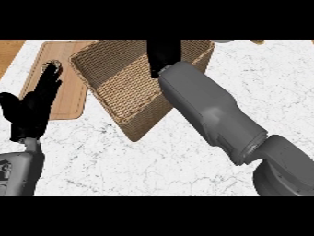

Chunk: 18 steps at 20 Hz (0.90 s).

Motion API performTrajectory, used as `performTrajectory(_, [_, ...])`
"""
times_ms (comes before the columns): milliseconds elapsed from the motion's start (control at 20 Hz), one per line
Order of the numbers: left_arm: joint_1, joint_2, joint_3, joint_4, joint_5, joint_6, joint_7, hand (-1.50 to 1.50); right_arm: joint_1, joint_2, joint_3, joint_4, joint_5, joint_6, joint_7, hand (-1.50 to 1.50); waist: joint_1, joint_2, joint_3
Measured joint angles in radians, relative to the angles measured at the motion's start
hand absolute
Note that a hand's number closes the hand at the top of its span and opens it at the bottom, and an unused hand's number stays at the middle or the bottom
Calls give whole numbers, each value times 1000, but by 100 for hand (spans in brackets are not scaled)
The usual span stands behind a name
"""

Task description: Pick the eggplant from the placemat and place it in the basket

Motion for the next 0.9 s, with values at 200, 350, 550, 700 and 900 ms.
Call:
performTrajectory(200, [11,-8,-7,1,-5,0,-16,0,22,0,8,15,23,5,2,150,3,1,0])
performTrajectory(350, [21,-9,-7,-10,-4,-1,-15,0,37,0,11,13,38,3,6,150,4,1,0])
performTrajectory(550, [13,-10,-8,-1,-7,0,-13,0,43,0,0,38,42,17,-14,150,9,4,0])
performTrajectory(700, [15,-2,2,12,0,-10,-29,0,42,0,-16,44,37,51,-25,150,8,4,0])
performTrajectory(900, [14,-13,-10,-11,-7,-1,-9,0,50,0,-38,48,28,73,-38,150,11,3,0])
